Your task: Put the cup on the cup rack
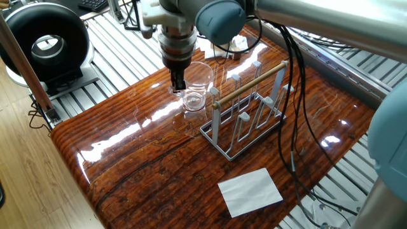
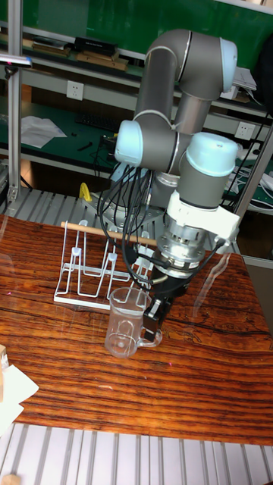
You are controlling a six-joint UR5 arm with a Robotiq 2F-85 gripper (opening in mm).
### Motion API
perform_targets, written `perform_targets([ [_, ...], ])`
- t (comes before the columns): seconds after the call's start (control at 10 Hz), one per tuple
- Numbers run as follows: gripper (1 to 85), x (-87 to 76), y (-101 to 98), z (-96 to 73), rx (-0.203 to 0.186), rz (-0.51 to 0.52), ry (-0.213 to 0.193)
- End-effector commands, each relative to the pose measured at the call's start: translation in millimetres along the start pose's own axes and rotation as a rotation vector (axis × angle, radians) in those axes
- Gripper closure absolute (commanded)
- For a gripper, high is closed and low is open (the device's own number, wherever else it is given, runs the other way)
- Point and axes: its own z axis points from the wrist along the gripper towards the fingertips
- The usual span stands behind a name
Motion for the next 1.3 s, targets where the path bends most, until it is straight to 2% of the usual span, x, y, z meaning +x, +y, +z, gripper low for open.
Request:
perform_targets([
  [0.0, 84.7, -3.4, -7.8, -0.1, 0.022, -0.009, -0.001],
  [0.1, 83.7, -0.5, -15.1, -9.8, 0.058, -0.019, 0.047],
  [0.2, 83.3, -3.4, -16.6, -19.7, 0.074, -0.015, 0.072],
  [0.3, 82.7, -8.7, -12.3, -16.8, 0.064, -0.008, 0.054],
  [0.4, 78.3, -8.1, -14.8, -6.7, 0.064, -0.027, 0.025],
  [0.5, 74.0, -4.8, -18.2, -1.7, 0.072, -0.044, 0.020],
  [0.6, 68.3, -8.2, -16.9, 0.0, 0.066, -0.062, 0.002],
  [0.8, 59.0, -9.0, -14.1, 2.5, 0.061, -0.096, -0.003],
  [0.9, 57.7, -7.6, -11.6, 5.6, 0.059, -0.105, -0.003],
  [1.0, 56.3, -7.6, -9.8, 10.4, 0.058, -0.113, -0.009],
  [1.2, 47.0, -11.8, -7.3, 19.6, 0.059, -0.126, -0.030],
])
